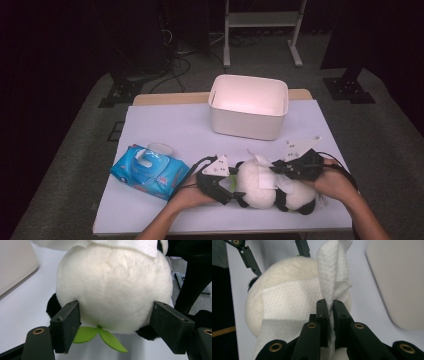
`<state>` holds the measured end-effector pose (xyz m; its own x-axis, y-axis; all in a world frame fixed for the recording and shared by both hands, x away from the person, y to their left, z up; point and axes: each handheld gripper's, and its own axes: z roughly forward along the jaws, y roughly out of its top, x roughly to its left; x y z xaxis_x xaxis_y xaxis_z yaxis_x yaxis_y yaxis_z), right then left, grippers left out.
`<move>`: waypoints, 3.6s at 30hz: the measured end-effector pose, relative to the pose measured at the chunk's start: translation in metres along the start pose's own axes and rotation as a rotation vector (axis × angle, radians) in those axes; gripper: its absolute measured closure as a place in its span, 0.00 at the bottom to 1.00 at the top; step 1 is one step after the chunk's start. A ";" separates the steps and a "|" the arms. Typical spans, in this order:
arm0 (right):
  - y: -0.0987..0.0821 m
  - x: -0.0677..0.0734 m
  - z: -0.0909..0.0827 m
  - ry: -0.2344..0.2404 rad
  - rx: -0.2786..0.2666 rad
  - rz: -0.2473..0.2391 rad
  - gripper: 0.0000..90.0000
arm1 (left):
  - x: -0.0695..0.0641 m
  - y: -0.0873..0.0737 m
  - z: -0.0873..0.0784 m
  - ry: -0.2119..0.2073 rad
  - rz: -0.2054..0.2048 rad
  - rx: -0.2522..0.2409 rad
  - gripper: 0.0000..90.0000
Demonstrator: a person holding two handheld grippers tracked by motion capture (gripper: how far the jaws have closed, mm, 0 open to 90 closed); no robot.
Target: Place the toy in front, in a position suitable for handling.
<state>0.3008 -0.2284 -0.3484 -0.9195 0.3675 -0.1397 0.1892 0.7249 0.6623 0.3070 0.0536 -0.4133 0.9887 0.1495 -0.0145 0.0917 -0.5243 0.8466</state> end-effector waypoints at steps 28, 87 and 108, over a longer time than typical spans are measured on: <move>0.053 0.029 0.034 0.085 0.118 -0.164 0.93 | -0.006 0.000 0.003 -0.023 0.007 -0.007 0.26; 0.020 0.031 0.007 0.106 0.011 -0.064 0.93 | -0.006 0.005 0.007 0.016 0.002 -0.041 0.28; 0.052 0.026 0.038 0.114 0.058 -0.152 0.93 | -0.002 -0.001 0.010 0.037 -0.021 -0.042 0.27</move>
<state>0.2998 -0.1590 -0.3453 -0.9715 0.1851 -0.1481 0.0618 0.8008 0.5958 0.3058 0.0459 -0.4194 0.9814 0.1914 -0.0136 0.1066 -0.4851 0.8679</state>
